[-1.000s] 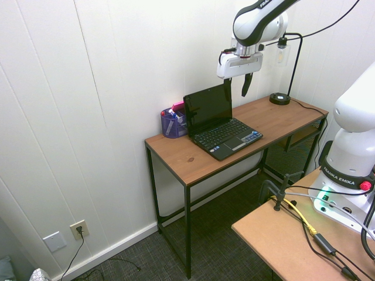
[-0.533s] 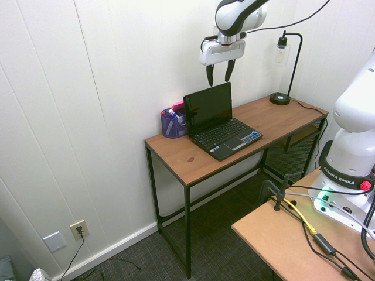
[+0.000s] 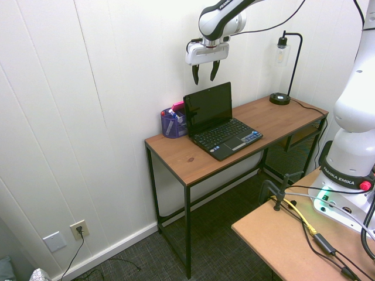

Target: Close the laptop lid

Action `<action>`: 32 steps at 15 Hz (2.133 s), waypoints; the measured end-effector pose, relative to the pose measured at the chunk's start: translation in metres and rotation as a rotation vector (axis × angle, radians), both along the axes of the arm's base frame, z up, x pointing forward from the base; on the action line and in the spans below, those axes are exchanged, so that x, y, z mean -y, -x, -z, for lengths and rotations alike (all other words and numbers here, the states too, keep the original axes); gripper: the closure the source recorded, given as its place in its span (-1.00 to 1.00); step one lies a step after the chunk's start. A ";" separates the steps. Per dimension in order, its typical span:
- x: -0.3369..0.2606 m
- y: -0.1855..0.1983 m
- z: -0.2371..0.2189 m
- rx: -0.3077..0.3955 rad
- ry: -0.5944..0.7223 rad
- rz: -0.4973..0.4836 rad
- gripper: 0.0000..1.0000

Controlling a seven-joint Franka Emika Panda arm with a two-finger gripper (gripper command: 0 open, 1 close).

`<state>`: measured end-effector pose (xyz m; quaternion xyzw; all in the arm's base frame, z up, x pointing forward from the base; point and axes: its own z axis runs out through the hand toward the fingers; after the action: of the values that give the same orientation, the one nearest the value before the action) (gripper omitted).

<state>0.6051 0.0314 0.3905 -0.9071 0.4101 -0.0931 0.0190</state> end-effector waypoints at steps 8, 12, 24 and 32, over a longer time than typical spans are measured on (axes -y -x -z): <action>0.017 -0.026 0.024 -0.018 0.002 0.033 1.00; 0.018 -0.031 0.029 -0.025 0.002 0.036 1.00; 0.022 -0.032 0.041 -0.078 0.011 0.046 1.00; 0.030 -0.024 0.054 -0.113 0.009 0.065 1.00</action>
<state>0.6289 0.0012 0.3367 -0.8972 0.4392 -0.0442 -0.0115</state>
